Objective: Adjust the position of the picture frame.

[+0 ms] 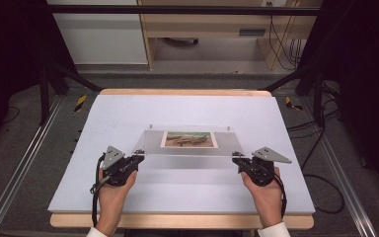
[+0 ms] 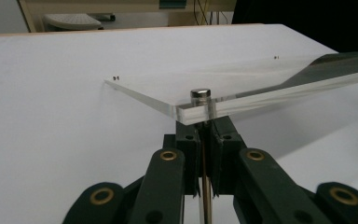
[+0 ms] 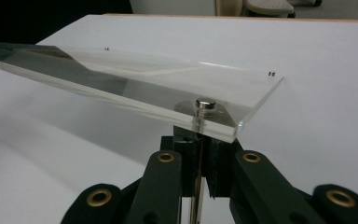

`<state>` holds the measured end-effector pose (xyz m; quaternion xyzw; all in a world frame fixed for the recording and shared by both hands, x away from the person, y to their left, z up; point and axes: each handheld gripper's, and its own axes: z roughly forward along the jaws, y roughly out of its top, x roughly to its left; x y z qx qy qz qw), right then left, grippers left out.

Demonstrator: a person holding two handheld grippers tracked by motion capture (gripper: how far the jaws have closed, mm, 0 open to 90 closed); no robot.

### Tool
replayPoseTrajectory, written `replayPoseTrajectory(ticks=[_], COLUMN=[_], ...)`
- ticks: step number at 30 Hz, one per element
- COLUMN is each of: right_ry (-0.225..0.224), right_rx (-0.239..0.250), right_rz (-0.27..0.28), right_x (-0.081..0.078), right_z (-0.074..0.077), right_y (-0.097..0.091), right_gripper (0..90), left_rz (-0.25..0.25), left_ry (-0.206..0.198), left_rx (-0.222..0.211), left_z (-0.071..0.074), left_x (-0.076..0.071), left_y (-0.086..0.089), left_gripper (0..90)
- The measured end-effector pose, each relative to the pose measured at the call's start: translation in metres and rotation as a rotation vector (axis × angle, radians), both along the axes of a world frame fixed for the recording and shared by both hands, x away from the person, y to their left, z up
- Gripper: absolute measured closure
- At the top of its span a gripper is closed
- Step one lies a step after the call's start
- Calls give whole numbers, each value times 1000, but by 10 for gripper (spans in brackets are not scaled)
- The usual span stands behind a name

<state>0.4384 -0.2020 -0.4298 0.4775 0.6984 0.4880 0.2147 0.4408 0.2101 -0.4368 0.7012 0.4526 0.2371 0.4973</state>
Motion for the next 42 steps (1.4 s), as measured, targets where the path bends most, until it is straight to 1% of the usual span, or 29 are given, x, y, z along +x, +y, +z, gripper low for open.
replayPoseTrajectory(ticks=[2, 4, 11, 14, 16, 18, 22, 24, 28, 32, 34, 35, 38, 42], right_ry=[15, 19, 47, 65, 84, 85, 100, 112, 111, 129, 131, 148, 150, 157], right_rx=[-2, 0, -20, -26, -35, -34, -49, -60, -67, -81, -86, -91, -100, -109], right_rz=[5, 7, 35, 44, 53, 55, 59, 60, 58, 58, 59, 54, 59, 66], right_x=[-2, -2, -6, -7, -8, -8, -8, -8, -8, -7, -7, -7, -6, -5], right_z=[-4, -5, -17, -22, -27, -28, -30, -33, -33, -36, -37, -38, -39, -41], right_y=[-1, 0, -1, -1, -2, -2, -2, -2, -2, -1, -2, -1, -2, -2], right_gripper=[847, 847, 848, 848, 848, 848, 848, 847, 847, 847, 846, 846, 846, 846], left_rz=[-6, -8, -16, -20, -23, -25, -30, -28, -31, -30, -33, -34, -36, -37], left_ry=[9, 13, 41, 59, 71, 73, 87, 90, 97, 108, 113, 119, 130, 130], left_rx=[8, 12, 55, 75, 81, 84, 101, 106, 117, 113, 123, 129, 130, 131], left_z=[-3, -4, -14, -20, -23, -24, -27, -29, -30, -34, -36, -37, -39, -39], left_x=[-1, -2, -5, -6, -6, -6, -7, -7, -7, -7, -7, -7, -7, -6], left_y=[0, 0, -1, -2, -2, -3, -3, -4, -4, -6, -7, -7, -7, -8], left_gripper=[831, 831, 832, 832, 833, 833, 833, 832, 831, 830, 830, 829, 828, 827])
